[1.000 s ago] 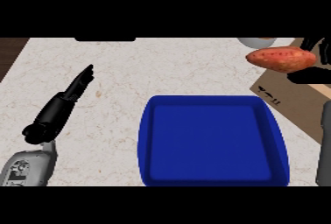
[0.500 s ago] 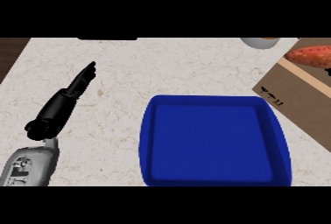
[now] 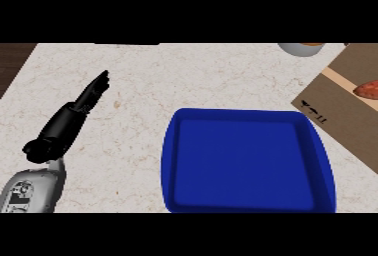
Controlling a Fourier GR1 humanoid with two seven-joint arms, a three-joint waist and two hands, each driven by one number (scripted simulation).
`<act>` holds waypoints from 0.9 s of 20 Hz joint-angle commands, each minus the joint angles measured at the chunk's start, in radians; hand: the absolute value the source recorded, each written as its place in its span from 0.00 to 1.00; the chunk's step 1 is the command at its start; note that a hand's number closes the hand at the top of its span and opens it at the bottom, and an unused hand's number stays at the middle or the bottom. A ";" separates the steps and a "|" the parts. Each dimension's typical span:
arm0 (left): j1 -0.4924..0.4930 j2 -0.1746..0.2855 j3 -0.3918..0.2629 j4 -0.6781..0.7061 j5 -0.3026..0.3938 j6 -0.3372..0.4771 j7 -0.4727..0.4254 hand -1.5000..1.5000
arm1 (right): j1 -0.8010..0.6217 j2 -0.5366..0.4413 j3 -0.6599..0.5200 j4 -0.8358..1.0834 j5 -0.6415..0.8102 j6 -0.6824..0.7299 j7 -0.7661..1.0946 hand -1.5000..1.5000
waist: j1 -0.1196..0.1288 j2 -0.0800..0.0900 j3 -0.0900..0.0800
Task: Pick the sweet potato from the tray and place it in the cardboard box
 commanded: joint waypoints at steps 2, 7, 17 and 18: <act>-0.008 0.002 0.000 -0.009 0.005 -0.012 0.011 0.50 | -0.064 -0.035 0.046 0.195 0.024 0.052 -0.111 0.00 | 0.009 0.002 0.001; -0.006 -0.014 0.000 0.024 -0.013 0.010 -0.003 0.50 | -0.098 -0.072 0.021 0.240 -0.031 0.073 -0.309 0.00 | -0.005 -0.001 0.000; -0.005 0.010 0.028 0.001 0.004 0.001 0.007 0.50 | -0.162 -0.062 -0.512 0.401 -0.519 0.090 -0.230 0.00 | -0.019 -0.001 0.003; 0.016 0.003 0.009 0.001 -0.007 -0.003 -0.015 0.50 | -0.190 -0.071 -0.533 0.418 -0.537 0.085 -0.162 0.00 | -0.014 -0.003 0.001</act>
